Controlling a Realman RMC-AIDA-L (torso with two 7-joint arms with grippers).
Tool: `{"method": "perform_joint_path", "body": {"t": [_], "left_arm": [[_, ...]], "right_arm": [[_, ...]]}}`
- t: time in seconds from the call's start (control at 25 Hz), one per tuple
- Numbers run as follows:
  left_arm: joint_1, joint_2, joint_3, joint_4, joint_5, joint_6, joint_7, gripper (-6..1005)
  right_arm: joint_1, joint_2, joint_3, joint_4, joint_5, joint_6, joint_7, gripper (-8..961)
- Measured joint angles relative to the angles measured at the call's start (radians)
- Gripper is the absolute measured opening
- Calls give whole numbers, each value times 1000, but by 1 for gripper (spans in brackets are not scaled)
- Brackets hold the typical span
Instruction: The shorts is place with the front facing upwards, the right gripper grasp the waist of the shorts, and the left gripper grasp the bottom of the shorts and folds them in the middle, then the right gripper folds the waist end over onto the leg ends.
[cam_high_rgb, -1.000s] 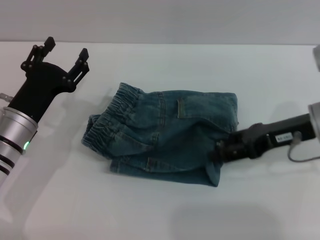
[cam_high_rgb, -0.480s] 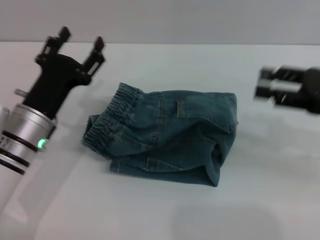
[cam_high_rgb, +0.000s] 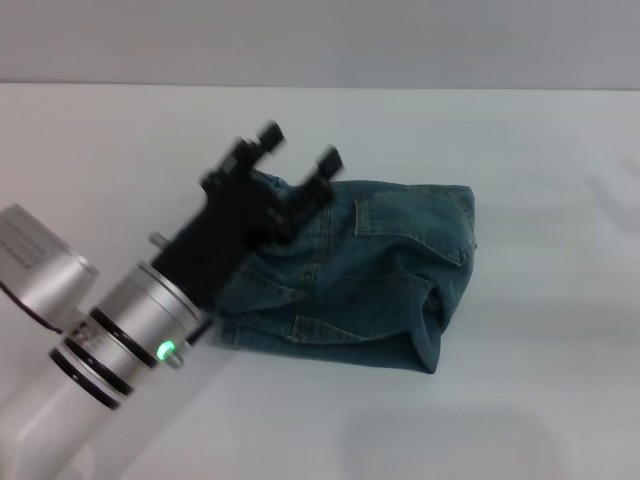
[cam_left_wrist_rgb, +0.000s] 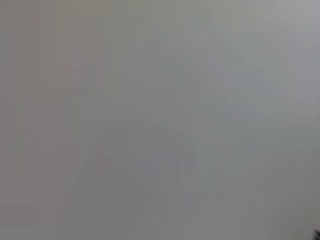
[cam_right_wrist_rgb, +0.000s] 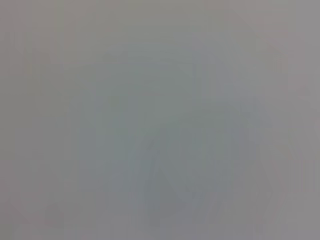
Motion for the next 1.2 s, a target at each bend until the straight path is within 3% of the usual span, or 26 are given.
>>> {"method": "perform_joint_path", "body": {"t": [0.28, 0.72, 1.08, 1.2], "left_arm": [[15, -6, 81, -3, 1, -134, -53, 811], [20, -6, 30, 7, -5, -293, -43, 811], [-8, -5, -4, 14, -6, -341, 4, 811], [-7, -2, -1, 5, -2, -295, 32, 811]], "right_arm": [[-4, 0, 12, 80, 139, 44, -145, 635], [-7, 1, 12, 91, 141, 45, -151, 635], [-18, 1, 13, 111, 142, 39, -153, 634], [-23, 2, 16, 112, 143, 37, -153, 634]]}}
